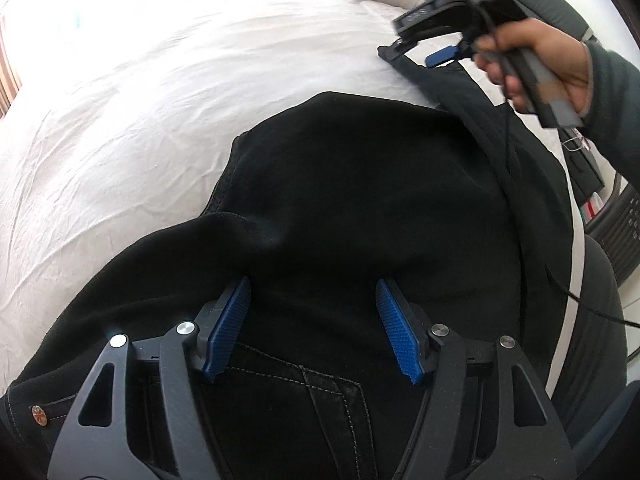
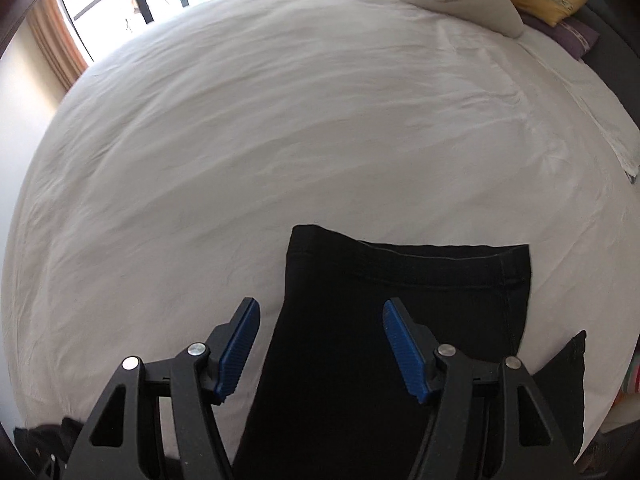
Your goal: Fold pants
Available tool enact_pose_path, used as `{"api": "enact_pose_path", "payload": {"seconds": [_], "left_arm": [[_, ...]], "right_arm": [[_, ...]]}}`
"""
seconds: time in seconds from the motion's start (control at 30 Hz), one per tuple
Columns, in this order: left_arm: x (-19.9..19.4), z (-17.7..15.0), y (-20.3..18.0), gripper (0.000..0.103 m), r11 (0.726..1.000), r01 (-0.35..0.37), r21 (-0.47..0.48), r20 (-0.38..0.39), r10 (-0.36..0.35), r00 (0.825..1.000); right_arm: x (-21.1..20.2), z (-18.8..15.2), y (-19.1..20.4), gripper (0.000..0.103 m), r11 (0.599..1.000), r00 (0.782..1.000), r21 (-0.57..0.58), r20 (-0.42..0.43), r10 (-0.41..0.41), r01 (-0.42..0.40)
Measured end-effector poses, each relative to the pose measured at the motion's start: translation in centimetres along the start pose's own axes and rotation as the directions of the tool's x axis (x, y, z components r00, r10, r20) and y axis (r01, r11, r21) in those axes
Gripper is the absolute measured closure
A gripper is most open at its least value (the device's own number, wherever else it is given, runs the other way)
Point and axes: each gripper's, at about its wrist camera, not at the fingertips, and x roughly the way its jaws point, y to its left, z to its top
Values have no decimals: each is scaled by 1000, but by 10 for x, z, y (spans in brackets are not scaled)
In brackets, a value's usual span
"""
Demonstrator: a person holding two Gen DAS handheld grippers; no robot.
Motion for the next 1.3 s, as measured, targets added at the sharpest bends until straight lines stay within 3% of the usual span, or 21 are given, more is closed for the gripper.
{"api": "enact_pose_path", "payload": {"seconds": [0.2, 0.3, 0.37, 0.5, 0.57, 0.8, 0.97, 1.1, 1.3], "left_arm": [[-1, -10, -7, 39, 1000, -7, 7, 9, 7, 1000], [-2, -11, -9, 39, 1000, -8, 7, 12, 8, 1000], [2, -9, -11, 39, 1000, -11, 9, 14, 11, 1000], [6, -4, -13, 39, 1000, -19, 11, 14, 19, 1000], [5, -4, -13, 39, 1000, -22, 11, 13, 22, 1000], [6, -3, -18, 39, 999, -32, 12, 12, 32, 999], [5, -2, -19, 39, 999, -32, -1, 18, 32, 999], [5, -2, -20, 39, 999, -38, -12, 22, 38, 999], [4, 2, -29, 35, 997, -73, -23, 17, 73, 997]], "right_arm": [[24, 12, 11, 39, 999, 997, -33, -63, -42, 40], [25, 13, 2, 48, 1000, 998, 24, -68, -18, 19], [24, 13, -3, 63, 999, 998, 32, -68, -13, 15], [19, 10, -10, 80, 1000, 998, 21, -65, 5, -3], [15, 9, -19, 94, 998, 998, 50, -53, 32, -29], [-46, -4, -60, 99, 976, 981, 135, 120, 155, -171], [-107, -46, -122, 99, 942, 941, 224, 283, 183, -251], [-135, -99, -180, 99, 913, 919, 318, 372, 128, -256], [-124, -185, -237, 99, 835, 937, 495, 344, 65, -240]]}}
